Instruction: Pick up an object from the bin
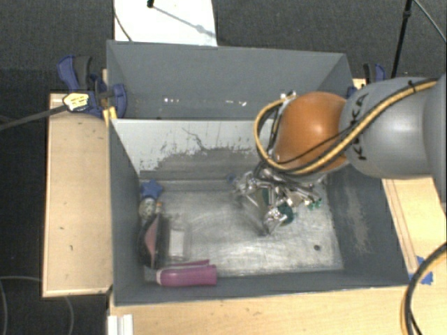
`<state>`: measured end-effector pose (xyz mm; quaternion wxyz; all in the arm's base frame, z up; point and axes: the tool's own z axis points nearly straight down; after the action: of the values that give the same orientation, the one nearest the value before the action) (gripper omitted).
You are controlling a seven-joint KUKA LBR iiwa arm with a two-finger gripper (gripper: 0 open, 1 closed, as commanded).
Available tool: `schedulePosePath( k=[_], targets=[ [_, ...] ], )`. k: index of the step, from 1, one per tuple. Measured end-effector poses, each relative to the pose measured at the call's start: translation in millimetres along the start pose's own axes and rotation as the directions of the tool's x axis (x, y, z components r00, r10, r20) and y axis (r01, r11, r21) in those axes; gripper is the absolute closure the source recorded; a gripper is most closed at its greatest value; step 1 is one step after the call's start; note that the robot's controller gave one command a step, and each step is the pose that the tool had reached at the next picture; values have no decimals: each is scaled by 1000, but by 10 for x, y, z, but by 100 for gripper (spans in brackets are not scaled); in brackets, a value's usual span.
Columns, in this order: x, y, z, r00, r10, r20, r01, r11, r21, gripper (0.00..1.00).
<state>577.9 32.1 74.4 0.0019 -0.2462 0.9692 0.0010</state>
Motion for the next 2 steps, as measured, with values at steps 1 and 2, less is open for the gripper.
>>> schedulePosePath(
  k=[1,2],
  targets=[
    [208,-475,-511,993,117,3,-117,993,5,0],
    [73,-384,14,887,463,5,-463,887,3,0]
  ],
)
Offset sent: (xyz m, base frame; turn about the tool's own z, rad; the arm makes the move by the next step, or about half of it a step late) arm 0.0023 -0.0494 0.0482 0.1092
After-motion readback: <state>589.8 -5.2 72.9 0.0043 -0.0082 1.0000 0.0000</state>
